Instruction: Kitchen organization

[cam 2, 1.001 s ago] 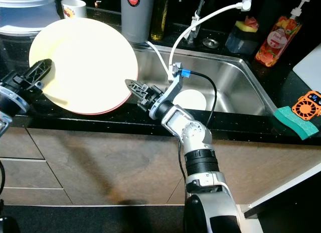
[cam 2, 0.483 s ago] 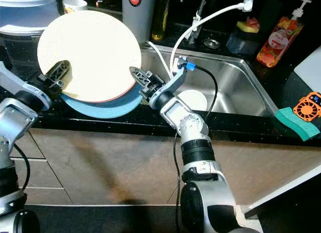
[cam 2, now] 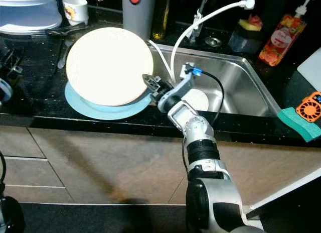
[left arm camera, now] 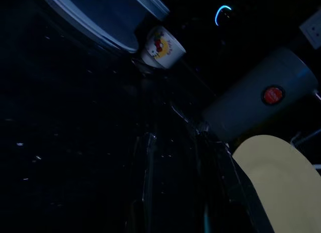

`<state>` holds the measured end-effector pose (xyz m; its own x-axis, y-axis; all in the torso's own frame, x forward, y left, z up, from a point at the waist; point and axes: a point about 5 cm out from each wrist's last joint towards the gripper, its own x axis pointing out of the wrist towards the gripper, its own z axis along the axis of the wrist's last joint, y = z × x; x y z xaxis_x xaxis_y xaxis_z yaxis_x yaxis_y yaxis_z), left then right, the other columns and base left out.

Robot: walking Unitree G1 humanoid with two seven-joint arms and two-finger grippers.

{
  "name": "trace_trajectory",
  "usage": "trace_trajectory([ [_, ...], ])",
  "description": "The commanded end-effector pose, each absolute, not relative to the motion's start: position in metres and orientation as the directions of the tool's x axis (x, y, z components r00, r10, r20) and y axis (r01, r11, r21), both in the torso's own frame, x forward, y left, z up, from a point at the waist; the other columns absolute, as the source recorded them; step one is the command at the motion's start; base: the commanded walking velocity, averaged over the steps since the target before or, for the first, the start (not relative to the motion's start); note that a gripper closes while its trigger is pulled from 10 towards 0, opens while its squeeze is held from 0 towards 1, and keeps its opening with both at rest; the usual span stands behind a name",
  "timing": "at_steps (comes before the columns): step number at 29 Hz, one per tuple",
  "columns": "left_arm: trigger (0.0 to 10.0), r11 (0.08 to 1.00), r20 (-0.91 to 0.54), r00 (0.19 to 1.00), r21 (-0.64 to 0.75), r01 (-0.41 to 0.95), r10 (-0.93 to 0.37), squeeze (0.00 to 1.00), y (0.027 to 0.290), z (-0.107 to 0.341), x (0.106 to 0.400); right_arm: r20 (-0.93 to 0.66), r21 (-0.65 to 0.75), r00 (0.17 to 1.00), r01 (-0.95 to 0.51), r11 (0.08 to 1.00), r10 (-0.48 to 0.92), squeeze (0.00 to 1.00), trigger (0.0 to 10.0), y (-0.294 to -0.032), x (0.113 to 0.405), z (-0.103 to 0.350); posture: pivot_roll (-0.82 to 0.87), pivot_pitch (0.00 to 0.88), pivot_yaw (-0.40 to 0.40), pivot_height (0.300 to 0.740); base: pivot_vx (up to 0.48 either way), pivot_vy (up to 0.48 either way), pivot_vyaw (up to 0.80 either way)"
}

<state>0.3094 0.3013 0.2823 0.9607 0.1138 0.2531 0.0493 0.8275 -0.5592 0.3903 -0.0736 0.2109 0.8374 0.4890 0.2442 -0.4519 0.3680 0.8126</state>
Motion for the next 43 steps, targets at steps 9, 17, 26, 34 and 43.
trace_trajectory([
  [9,10.0,0.883,0.178,0.982,-0.447,0.143,-0.069,0.0,0.271,0.265,0.311,0.572,0.735,0.799,-0.6,0.315,0.186,0.0,0.0,-0.164,0.389,0.273,0.22,0.039,-0.126,0.74,0.0,0.0,0.0],
  [17,10.0,0.87,-0.006,0.994,-0.485,0.095,-0.111,0.0,0.239,0.244,0.331,0.566,0.704,0.821,-0.529,0.474,0.075,0.0,0.0,-0.207,0.381,0.279,0.19,0.022,-0.095,0.74,0.0,0.0,0.0],
  [26,10.0,0.743,-0.133,0.953,-0.659,0.121,-0.273,0.0,0.164,0.207,0.373,0.573,0.705,0.819,-0.493,0.51,0.001,0.0,0.0,-0.235,0.368,0.277,0.15,0.007,-0.074,0.74,0.0,0.0,0.0],
  [34,10.0,0.662,-0.071,0.861,-0.673,0.331,-0.503,0.0,0.071,0.23,0.398,0.605,0.681,0.796,-0.521,0.514,0.005,0.0,0.0,-0.231,0.363,0.283,0.1,0.008,-0.045,0.74,0.0,0.0,0.0],
  [43,10.0,0.622,0.329,0.8,-0.506,0.598,-0.502,0.0,0.11,0.31,0.393,0.623,0.646,0.78,-0.561,0.517,0.068,0.0,0.0,-0.219,0.352,0.284,0.09,0.009,-0.036,0.74,0.0,0.0,0.0],
])
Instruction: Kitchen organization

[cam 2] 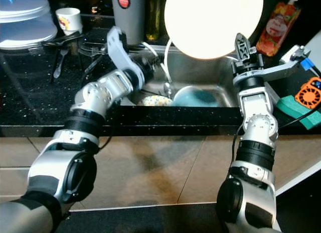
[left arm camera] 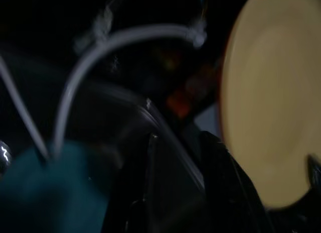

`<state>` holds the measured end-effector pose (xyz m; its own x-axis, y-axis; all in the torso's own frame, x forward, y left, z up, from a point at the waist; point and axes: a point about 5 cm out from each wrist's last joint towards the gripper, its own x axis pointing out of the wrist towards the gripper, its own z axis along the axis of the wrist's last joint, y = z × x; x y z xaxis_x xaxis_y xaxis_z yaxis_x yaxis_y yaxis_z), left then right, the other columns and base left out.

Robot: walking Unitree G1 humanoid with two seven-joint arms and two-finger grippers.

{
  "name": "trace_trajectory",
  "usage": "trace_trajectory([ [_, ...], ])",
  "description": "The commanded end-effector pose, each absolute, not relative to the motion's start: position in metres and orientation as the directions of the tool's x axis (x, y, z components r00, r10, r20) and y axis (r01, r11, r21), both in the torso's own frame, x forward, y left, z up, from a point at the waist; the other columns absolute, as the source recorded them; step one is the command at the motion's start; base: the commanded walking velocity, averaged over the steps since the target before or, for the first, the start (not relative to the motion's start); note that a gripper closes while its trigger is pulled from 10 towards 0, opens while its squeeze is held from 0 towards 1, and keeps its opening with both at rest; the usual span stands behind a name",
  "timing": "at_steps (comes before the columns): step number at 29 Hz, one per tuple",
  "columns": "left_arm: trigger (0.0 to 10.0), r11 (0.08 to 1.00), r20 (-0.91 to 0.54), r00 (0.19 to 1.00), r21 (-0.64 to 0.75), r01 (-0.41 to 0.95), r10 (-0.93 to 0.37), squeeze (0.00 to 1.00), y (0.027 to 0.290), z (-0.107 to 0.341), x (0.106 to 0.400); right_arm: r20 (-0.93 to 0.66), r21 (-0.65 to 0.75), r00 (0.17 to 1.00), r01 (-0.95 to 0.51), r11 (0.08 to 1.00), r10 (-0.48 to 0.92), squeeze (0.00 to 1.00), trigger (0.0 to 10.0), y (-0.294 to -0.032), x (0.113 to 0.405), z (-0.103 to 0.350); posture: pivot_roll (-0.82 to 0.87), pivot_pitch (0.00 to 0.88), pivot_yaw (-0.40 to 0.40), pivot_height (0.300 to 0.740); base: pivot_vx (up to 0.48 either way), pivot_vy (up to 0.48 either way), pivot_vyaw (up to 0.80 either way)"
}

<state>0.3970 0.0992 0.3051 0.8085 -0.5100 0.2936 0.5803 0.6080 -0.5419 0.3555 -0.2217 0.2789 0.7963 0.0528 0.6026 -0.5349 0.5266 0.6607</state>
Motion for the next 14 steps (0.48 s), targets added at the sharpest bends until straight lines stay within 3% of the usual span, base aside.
trace_trajectory([
  [1,10.0,0.644,0.347,0.797,-0.469,0.604,-0.494,0.0,0.121,0.315,0.388,0.621,0.643,0.779,-0.568,0.514,0.085,0.0,0.0,-0.216,0.352,0.283,0.1,0.01,-0.046,0.74,0.0,0.0,0.0],
  [7,10.0,0.708,0.398,0.775,-0.336,0.621,-0.491,0.0,0.158,0.325,0.362,0.609,0.628,0.764,-0.627,0.461,0.211,0.0,0.0,-0.189,0.351,0.277,0.13,0.015,-0.064,0.74,0.0,0.0,0.0],
  [11,10.0,0.688,0.393,0.738,-0.288,0.666,-0.549,0.0,0.189,0.319,0.334,0.539,0.647,0.747,-0.663,0.377,0.389,0.0,0.0,-0.142,0.349,0.26,0.13,0.019,-0.067,0.74,0.0,0.0,0.0],
  [12,10.0,0.688,0.393,0.738,-0.288,0.666,-0.549,0.0,0.189,0.319,0.334,0.539,0.647,0.747,-0.663,0.377,0.389,0.0,0.0,-0.142,0.349,0.26,0.13,0.019,-0.067,0.74,0.0,0.0,0.0],
  [14,10.0,0.726,0.369,0.764,-0.269,0.633,-0.529,0.0,0.211,0.314,0.32,0.458,0.7,0.752,-0.634,0.33,0.473,0.0,0.0,-0.109,0.35,0.245,0.16,0.025,-0.077,0.74,0.0,0.0,0.0],
])
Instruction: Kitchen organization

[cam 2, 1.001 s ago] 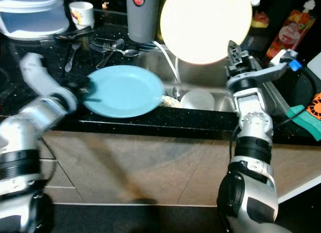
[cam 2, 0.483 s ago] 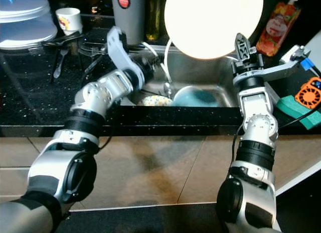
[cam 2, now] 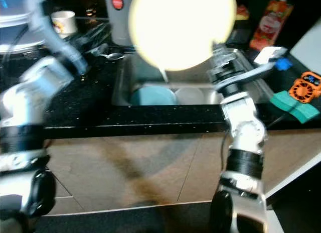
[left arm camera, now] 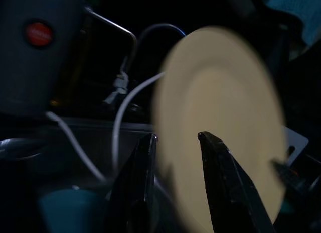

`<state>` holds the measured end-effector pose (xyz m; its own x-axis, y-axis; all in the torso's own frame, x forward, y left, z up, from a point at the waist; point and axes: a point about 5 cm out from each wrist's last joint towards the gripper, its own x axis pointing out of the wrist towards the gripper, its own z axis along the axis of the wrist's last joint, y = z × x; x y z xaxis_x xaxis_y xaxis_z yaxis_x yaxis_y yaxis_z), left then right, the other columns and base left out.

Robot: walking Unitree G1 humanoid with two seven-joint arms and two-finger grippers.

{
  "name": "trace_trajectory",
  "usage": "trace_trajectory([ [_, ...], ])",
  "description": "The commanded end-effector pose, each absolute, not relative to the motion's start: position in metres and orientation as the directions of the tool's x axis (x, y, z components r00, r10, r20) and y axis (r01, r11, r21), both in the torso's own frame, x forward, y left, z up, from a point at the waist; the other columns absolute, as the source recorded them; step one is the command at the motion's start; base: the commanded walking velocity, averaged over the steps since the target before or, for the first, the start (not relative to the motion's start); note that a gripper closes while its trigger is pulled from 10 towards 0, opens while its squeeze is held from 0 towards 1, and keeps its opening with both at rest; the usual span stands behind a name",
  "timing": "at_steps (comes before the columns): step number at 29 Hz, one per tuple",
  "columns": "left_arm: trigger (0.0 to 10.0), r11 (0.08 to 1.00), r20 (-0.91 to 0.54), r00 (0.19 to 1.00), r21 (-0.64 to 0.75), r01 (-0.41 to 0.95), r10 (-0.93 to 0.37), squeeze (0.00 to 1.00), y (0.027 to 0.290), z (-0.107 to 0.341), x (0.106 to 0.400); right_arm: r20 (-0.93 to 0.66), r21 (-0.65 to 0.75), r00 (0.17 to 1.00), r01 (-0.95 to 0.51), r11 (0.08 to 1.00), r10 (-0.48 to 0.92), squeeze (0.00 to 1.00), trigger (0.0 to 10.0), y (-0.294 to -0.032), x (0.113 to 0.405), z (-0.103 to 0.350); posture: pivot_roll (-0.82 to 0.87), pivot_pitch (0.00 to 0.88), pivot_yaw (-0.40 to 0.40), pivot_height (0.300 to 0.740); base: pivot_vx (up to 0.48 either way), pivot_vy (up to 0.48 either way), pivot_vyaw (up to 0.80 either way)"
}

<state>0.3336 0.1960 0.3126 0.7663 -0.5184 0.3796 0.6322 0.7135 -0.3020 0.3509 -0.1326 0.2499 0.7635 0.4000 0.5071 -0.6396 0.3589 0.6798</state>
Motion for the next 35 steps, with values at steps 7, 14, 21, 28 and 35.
trace_trajectory([
  [7,10.0,0.877,0.223,0.918,-0.287,0.384,-0.329,0.0,0.258,0.301,0.304,0.255,0.799,0.74,-0.524,0.295,0.623,0.0,0.0,-0.044,0.352,0.221,0.21,0.039,-0.101,0.74,0.0,0.0,0.0],
  [14,10.0,0.95,0.085,0.996,-0.31,0.035,-0.009,0.0,0.302,0.286,0.289,0.033,0.841,0.74,-0.383,0.381,0.672,0.0,0.0,-0.007,0.359,0.196,0.25,0.049,-0.136,0.74,0.0,0.0,0.0],
  [21,10.0,0.923,-0.079,0.996,-0.377,-0.071,0.045,0.0,0.298,0.258,0.297,-0.025,0.845,0.745,-0.34,0.412,0.667,0.0,0.0,-0.008,0.363,0.189,0.26,0.047,-0.152,0.74,0.0,0.0,0.0],
  [28,10.0,0.87,-0.141,0.988,-0.492,-0.012,-0.066,0.0,0.275,0.239,0.32,-0.053,0.826,0.749,-0.339,0.451,0.66,0.0,0.0,-0.012,0.368,0.189,0.25,0.037,-0.156,0.74,0.0,0.0,0.0],
  [35,10.0,0.849,-0.118,0.97,-0.514,0.123,-0.212,0.0,0.249,0.234,0.336,-0.055,0.824,0.746,-0.342,0.452,0.664,0.0,0.0,-0.015,0.368,0.186,0.21,0.012,-0.141,0.74,0.0,0.0,0.0],
])
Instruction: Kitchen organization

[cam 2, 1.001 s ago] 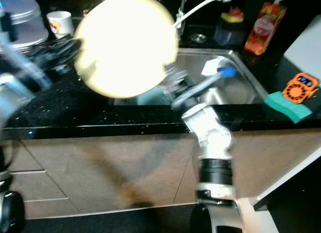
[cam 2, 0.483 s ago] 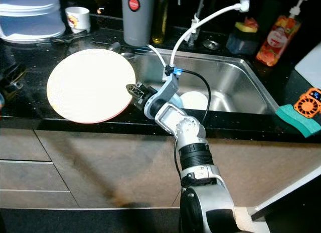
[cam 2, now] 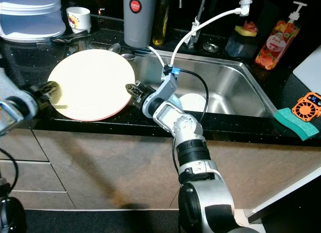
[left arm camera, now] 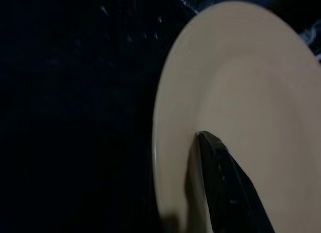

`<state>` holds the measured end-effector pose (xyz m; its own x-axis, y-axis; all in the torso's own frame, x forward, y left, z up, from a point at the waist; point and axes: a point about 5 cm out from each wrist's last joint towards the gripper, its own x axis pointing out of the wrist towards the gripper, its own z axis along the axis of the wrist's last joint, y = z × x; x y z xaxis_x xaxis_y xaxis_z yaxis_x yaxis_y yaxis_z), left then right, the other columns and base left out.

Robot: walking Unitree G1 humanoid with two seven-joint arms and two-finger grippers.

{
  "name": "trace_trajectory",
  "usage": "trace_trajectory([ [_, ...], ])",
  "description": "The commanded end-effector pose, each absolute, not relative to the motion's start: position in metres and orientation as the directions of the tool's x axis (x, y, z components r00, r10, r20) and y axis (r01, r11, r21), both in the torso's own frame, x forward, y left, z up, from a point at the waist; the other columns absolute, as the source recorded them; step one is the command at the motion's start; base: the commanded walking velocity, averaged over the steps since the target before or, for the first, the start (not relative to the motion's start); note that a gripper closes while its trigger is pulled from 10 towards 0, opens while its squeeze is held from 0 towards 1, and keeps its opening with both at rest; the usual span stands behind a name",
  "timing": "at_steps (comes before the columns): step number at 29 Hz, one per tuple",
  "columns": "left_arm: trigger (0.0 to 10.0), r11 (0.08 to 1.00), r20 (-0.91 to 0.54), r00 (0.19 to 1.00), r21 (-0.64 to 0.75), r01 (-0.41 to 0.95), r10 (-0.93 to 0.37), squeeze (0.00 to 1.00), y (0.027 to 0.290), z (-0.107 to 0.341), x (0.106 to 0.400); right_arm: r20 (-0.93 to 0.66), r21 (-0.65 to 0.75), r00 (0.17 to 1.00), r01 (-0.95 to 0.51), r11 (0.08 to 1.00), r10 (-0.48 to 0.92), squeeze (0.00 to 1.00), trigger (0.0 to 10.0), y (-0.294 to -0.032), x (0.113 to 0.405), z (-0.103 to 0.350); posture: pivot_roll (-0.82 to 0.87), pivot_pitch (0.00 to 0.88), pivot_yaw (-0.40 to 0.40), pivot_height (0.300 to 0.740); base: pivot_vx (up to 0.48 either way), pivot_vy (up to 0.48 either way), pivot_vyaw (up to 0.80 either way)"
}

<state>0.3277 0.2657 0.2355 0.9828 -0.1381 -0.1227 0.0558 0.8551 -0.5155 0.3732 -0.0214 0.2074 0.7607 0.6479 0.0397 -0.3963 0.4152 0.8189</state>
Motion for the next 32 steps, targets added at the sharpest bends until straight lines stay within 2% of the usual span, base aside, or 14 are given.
trace_trajectory([
  [1,10.0,0.852,-0.116,0.968,-0.506,0.134,-0.222,0.0,0.247,0.234,0.336,-0.053,0.823,0.746,-0.343,0.452,0.663,0.0,0.0,-0.015,0.368,0.185,0.21,0.012,-0.141,0.74,0.0,0.0,0.0],
  [7,10.0,0.86,-0.087,0.969,-0.484,0.162,-0.232,0.0,0.237,0.238,0.338,-0.033,0.825,0.745,-0.356,0.439,0.666,0.0,0.0,-0.018,0.369,0.187,0.2,0.012,-0.136,0.74,0.0,0.0,0.0],
  [11,10.0,0.921,-0.004,0.978,-0.336,0.195,-0.209,0.0,0.226,0.253,0.336,-0.029,0.822,0.741,-0.364,0.437,0.671,0.0,0.0,-0.018,0.369,0.187,0.21,0.018,-0.139,0.74,0.0,0.0,0.0],
  [12,10.0,0.921,-0.004,0.978,-0.336,0.195,-0.209,0.0,0.226,0.253,0.336,-0.029,0.822,0.741,-0.364,0.437,0.671,0.0,0.0,-0.018,0.369,0.187,0.21,0.018,-0.139,0.74,0.0,0.0,0.0],
  [14,10.0,0.955,0.039,0.977,-0.207,0.214,-0.211,0.0,0.216,0.262,0.334,-0.031,0.819,0.736,-0.369,0.439,0.677,0.0,0.0,-0.016,0.368,0.187,0.21,0.019,-0.142,0.74,0.0,0.0,0.0],
  [15,10.0,0.955,0.039,0.977,-0.207,0.214,-0.211,0.0,0.216,0.262,0.334,-0.031,0.819,0.736,-0.369,0.439,0.677,0.0,0.0,-0.016,0.368,0.187,0.21,0.019,-0.142,0.74,0.0,0.0,0.0],
  [17,10.0,0.967,0.073,0.973,-0.116,0.228,-0.221,0.0,0.207,0.269,0.332,-0.032,0.817,0.733,-0.373,0.441,0.679,0.0,0.0,-0.015,0.368,0.186,0.21,0.02,-0.143,0.74,0.0,0.0,0.0],
  [22,10.0,0.967,0.081,0.967,-0.053,0.248,-0.243,0.0,0.199,0.272,0.331,-0.032,0.816,0.732,-0.375,0.441,0.681,0.0,0.0,-0.015,0.368,0.186,0.21,0.02,-0.144,0.74,0.0,0.0,0.0],
  [23,10.0,0.974,0.083,0.97,0.044,0.224,-0.227,0.0,0.195,0.271,0.331,-0.032,0.815,0.731,-0.376,0.442,0.682,0.0,0.0,-0.015,0.368,0.186,0.21,0.02,-0.144,0.74,0.0,0.0,0.0],
  [28,10.0,0.961,0.103,0.968,0.185,0.208,-0.229,0.0,0.185,0.272,0.33,-0.033,0.814,0.73,-0.377,0.442,0.683,0.0,0.0,-0.015,0.369,0.185,0.21,0.021,-0.143,0.74,0.0,0.0,0.0],
  [29,10.0,0.958,0.12,0.974,0.239,0.159,-0.192,0.0,0.186,0.274,0.331,-0.036,0.814,0.73,-0.376,0.444,0.682,0.0,0.0,-0.015,0.369,0.185,0.21,0.022,-0.144,0.74,0.0,0.0,0.0],
  [32,10.0,0.957,0.138,0.977,0.263,0.124,-0.165,0.0,0.188,0.276,0.332,-0.036,0.813,0.73,-0.375,0.444,0.682,0.0,0.0,-0.015,0.369,0.184,0.21,0.02,-0.146,0.74,0.0,0.0,0.0],
])
